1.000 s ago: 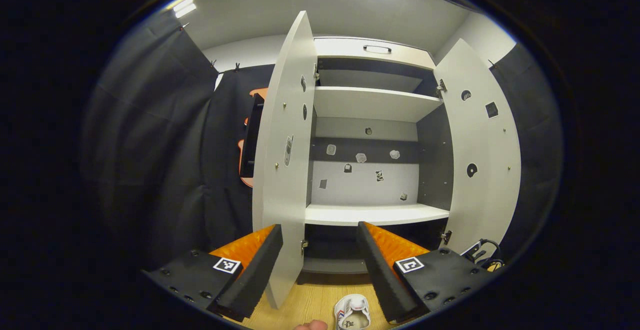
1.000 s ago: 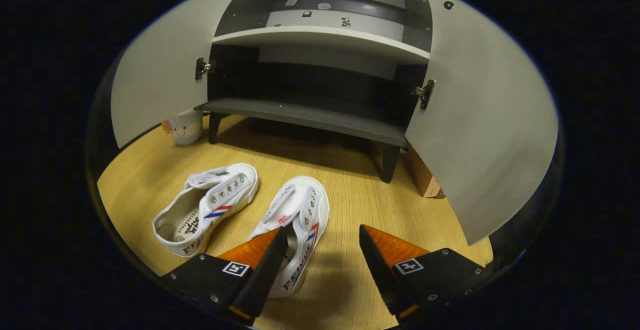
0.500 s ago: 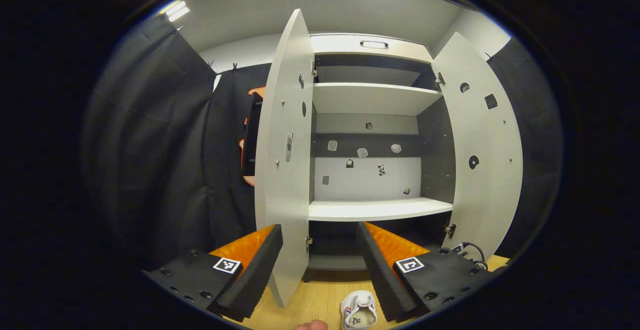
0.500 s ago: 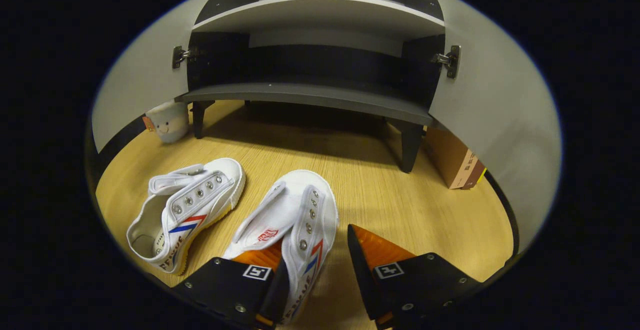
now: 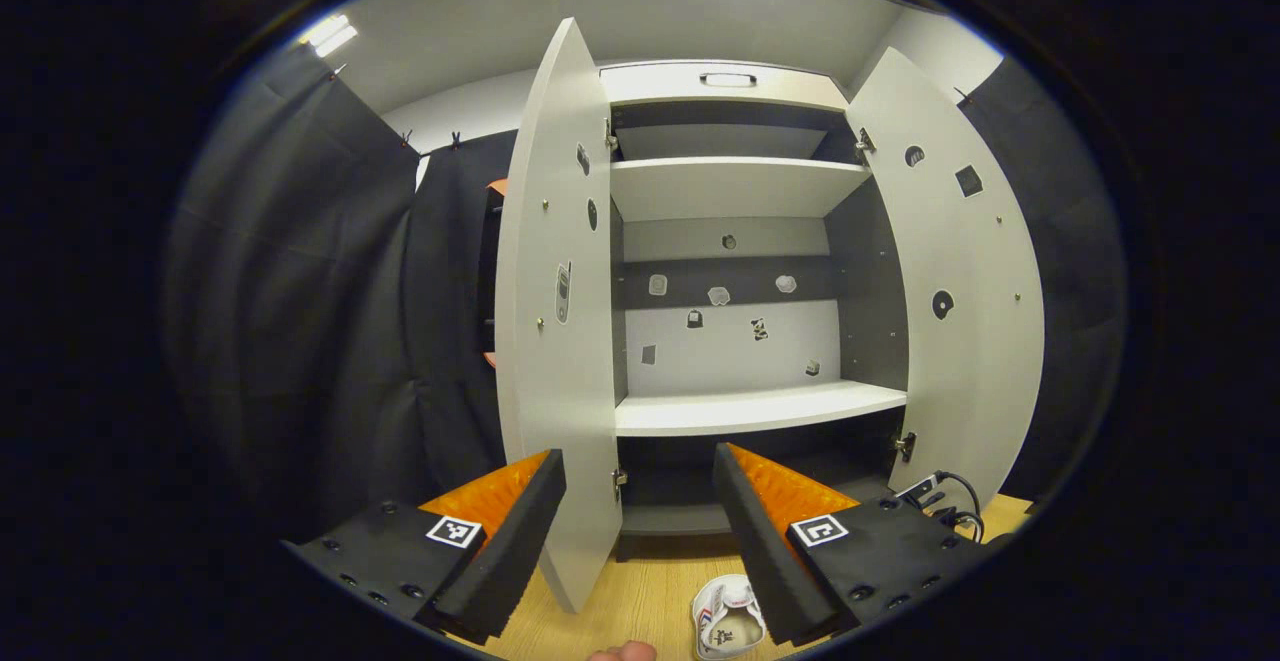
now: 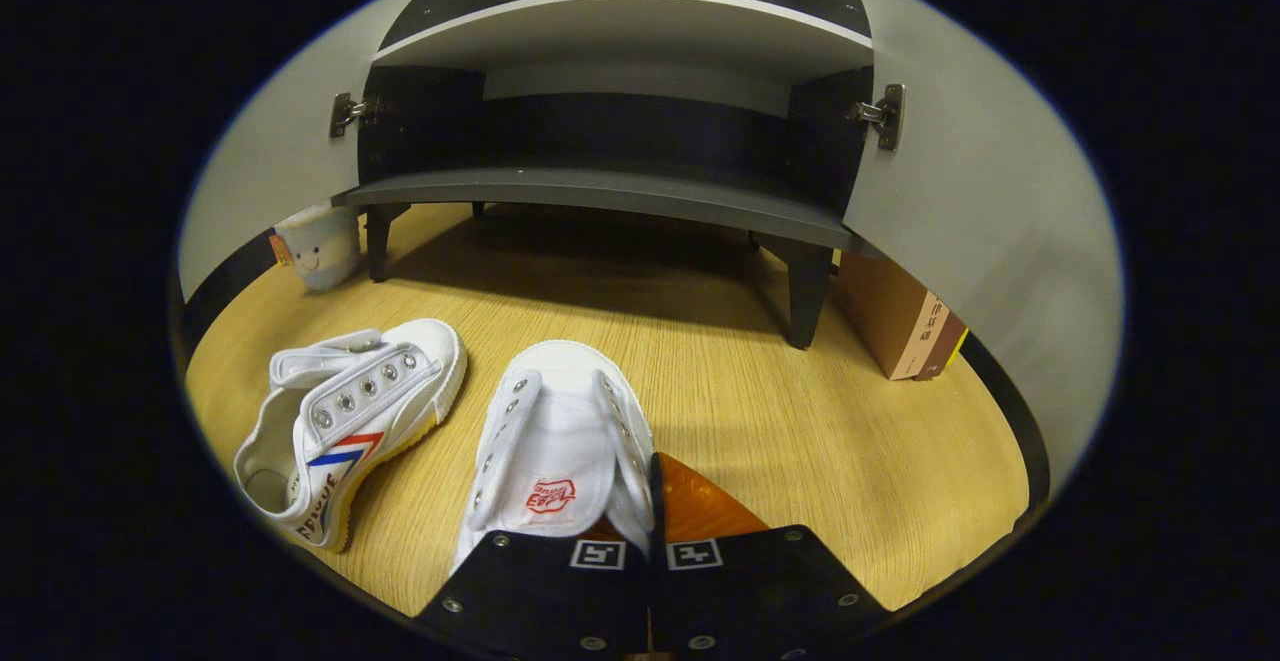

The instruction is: Grab one shoe with the right hand and put it into the shoe cabinet, grab the other shoe with the left hand and put it into the shoe cabinet; then close the right door with the right hand and the left door with the left hand.

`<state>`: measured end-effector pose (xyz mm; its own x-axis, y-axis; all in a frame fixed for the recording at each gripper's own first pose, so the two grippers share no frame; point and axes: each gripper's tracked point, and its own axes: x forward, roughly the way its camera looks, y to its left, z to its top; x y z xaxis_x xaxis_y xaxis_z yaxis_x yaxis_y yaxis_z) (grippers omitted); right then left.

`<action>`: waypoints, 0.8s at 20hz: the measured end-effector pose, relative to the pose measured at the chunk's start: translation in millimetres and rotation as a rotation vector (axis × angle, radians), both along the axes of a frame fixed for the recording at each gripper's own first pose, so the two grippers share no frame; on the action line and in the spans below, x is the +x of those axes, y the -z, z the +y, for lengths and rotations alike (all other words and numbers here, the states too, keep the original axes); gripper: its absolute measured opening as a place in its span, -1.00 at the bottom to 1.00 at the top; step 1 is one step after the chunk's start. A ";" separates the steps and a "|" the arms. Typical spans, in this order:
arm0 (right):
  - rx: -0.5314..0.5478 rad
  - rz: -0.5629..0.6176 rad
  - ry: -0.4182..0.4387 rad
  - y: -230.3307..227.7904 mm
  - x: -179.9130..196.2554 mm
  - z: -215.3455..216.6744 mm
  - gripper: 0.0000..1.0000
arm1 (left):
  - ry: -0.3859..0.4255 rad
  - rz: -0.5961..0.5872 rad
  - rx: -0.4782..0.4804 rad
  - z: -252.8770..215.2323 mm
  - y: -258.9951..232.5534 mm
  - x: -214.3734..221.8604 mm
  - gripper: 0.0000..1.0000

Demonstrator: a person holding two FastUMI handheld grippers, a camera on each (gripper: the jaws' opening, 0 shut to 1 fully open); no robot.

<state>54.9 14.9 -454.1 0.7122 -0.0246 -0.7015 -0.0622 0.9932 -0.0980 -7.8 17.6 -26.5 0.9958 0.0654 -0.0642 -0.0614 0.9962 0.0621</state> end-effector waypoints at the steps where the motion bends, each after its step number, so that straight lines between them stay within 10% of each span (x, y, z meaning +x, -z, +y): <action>1: 0.017 -0.028 0.006 -9.2 2.2 0.9 -0.99 | 0.006 0.001 0.001 -2.7 1.6 0.8 0.87; 10: -0.038 -0.292 0.040 -203.9 19.5 -5.6 -0.99 | 0.091 -0.006 -0.042 -27.9 17.5 15.0 0.99; 16: -0.039 -0.445 0.038 -359.7 95.8 3.4 -0.99 | 0.110 -0.019 -0.072 -25.6 21.6 18.5 0.93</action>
<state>150.6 18.2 -94.4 0.9427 -0.0769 -0.3246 0.0308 0.9890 -0.1449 10.6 -8.1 -48.1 0.9978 -0.0489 -0.0458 0.0485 0.9988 -0.0101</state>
